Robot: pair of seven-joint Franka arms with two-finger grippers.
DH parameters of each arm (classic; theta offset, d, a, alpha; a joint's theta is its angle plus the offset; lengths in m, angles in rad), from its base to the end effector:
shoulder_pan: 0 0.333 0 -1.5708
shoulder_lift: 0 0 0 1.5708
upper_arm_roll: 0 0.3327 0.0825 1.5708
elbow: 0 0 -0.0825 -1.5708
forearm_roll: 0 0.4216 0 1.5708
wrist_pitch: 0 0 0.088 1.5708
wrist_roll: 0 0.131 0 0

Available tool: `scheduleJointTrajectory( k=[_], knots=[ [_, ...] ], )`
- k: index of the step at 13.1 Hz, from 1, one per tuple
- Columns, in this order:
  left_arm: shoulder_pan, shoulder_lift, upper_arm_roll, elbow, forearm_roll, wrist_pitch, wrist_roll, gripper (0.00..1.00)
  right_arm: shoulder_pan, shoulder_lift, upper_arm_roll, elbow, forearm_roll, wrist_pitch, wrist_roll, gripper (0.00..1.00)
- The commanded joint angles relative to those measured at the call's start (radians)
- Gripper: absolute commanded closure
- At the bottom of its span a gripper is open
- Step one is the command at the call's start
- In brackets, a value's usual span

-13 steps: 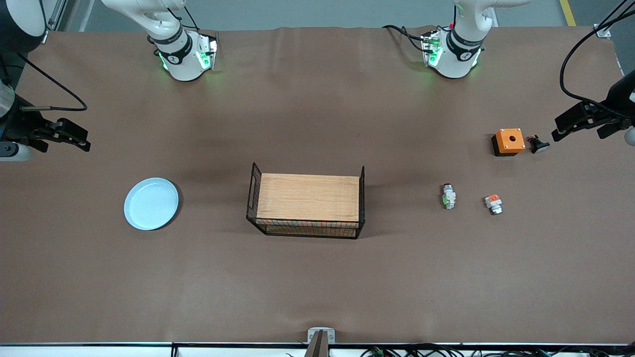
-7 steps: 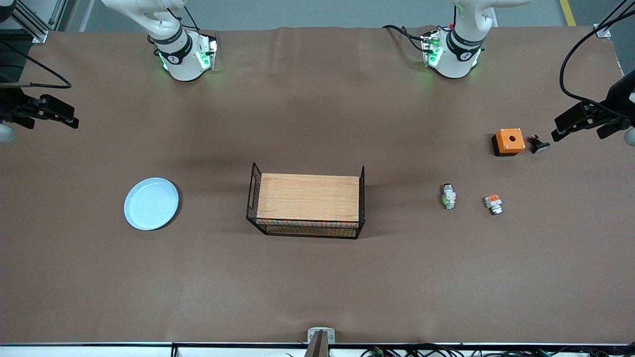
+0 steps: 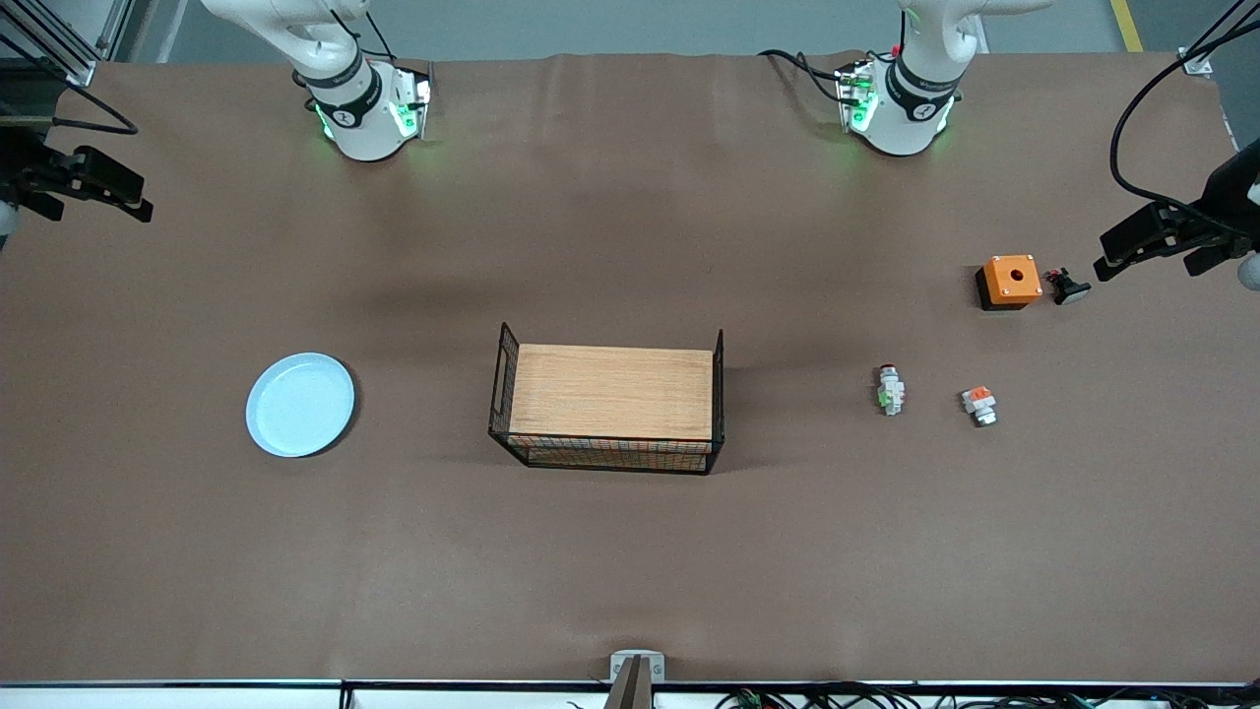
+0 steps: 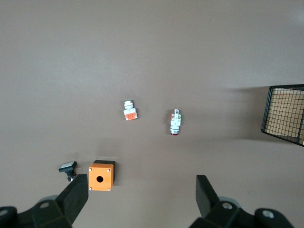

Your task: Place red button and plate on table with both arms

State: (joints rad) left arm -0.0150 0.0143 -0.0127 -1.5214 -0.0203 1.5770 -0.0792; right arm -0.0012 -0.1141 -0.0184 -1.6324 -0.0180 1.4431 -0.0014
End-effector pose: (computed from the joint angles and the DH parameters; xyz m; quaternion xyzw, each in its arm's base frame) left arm 0.5987 -0.0192 0.6345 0.9994 0.0256 0.0201 0.0113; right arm 0.5385 -0.0137 0.6402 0.9992 -0.0098 -0.0377 0.0075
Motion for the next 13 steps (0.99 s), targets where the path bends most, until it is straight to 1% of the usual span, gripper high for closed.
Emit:
scheduleJointTrajectory(
  k=[1, 4, 7, 8, 13],
  knots=[
    [0.001, -0.002, -0.003, 0.004, -0.004, -0.008, -0.008, 0.0, 0.012, -0.035, -0.003, -0.044, 0.012, 0.033, 0.026, 0.0],
    [0.001, -0.002, -0.003, 0.004, -0.004, -0.008, -0.01, 0.0, 0.006, -0.038, -0.009, -0.053, 0.032, 0.08, 0.018, 0.0],
    [0.001, -0.002, -0.003, 0.004, -0.004, -0.008, -0.01, 0.0, 0.006, -0.041, -0.011, -0.053, 0.032, 0.105, -0.012, 0.0],
    [0.001, -0.002, -0.003, 0.004, -0.004, -0.008, -0.01, 0.0, 0.004, -0.041, -0.015, -0.053, 0.032, 0.106, -0.037, 0.0],
    [0.001, -0.001, -0.003, 0.001, -0.003, -0.011, -0.007, 0.0, -0.002, -0.044, -0.015, -0.06, 0.044, 0.103, -0.034, 0.0]
  ],
)
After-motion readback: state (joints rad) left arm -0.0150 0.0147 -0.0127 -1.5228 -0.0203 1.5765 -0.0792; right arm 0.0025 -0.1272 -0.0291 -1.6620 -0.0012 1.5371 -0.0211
